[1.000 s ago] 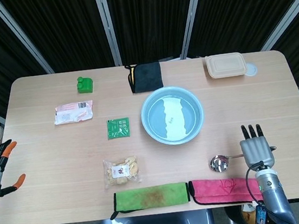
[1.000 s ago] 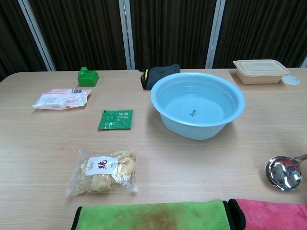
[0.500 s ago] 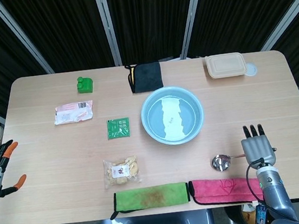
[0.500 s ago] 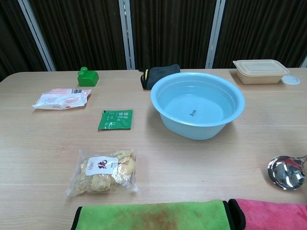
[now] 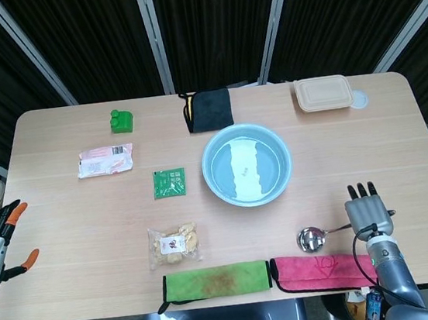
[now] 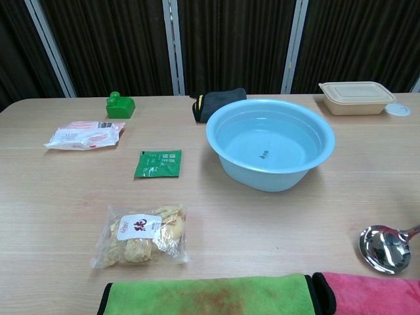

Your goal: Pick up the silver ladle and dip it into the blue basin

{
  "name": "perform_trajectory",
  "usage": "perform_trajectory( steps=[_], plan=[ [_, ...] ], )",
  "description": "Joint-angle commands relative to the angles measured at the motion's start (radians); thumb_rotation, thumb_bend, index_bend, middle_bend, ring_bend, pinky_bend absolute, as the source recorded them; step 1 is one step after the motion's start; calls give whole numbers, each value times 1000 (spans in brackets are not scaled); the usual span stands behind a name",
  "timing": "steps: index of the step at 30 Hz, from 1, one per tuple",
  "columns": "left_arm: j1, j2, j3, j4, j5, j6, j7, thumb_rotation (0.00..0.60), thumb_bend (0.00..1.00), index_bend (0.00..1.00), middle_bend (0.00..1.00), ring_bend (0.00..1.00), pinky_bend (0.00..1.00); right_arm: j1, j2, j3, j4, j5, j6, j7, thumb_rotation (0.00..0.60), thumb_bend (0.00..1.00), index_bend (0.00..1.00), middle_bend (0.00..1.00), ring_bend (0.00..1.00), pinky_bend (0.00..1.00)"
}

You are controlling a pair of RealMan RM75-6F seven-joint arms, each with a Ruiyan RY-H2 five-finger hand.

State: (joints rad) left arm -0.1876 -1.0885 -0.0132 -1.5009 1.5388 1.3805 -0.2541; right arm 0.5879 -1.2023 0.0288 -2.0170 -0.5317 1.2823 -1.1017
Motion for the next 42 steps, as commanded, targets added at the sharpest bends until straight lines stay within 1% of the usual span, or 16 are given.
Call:
perform_trajectory(
  steps=[1,6,11,16,21,26,29,35,38,42],
  plan=[
    [0,0,0,0,0,1,-1,600,311,0,0,0,0,23,30,-3,-38,25,4,-27,600,532,717,68,0,0],
    [1,2,3,-2,7,5,-5,600,312,0,0,0,0,35,72,-20,-123,30,52,-47,600,532,728,78,0,0],
    [2,5,6,-4,17,12,-16,600,310,0,0,0,0,41,99,-35,-179,34,80,-51,600,531,731,84,0,0],
    [4,9,8,-2,23,19,-28,600,311,0,0,0,0,59,124,-21,-215,68,74,-31,600,533,736,90,0,0],
    [7,13,9,-1,28,26,-43,600,311,0,0,0,0,75,150,-17,-235,104,24,10,600,534,737,92,0,0],
    [8,15,11,0,33,30,-50,600,312,0,0,0,0,104,192,-5,-245,163,-54,57,600,533,739,94,0,0],
    [7,15,13,-1,36,29,-51,600,311,0,0,0,0,132,226,5,-245,217,-109,78,600,535,742,97,0,0],
    [5,14,19,-3,44,25,-47,600,311,0,0,0,0,194,310,37,-225,352,-253,145,600,535,744,104,0,0],
    [4,14,23,-5,50,23,-45,600,311,0,0,0,0,228,368,56,-193,430,-367,198,600,535,744,105,0,0],
    [3,11,25,-7,53,23,-35,600,310,0,0,0,0,282,461,71,-116,535,-543,267,600,536,744,106,0,0]
  ],
)
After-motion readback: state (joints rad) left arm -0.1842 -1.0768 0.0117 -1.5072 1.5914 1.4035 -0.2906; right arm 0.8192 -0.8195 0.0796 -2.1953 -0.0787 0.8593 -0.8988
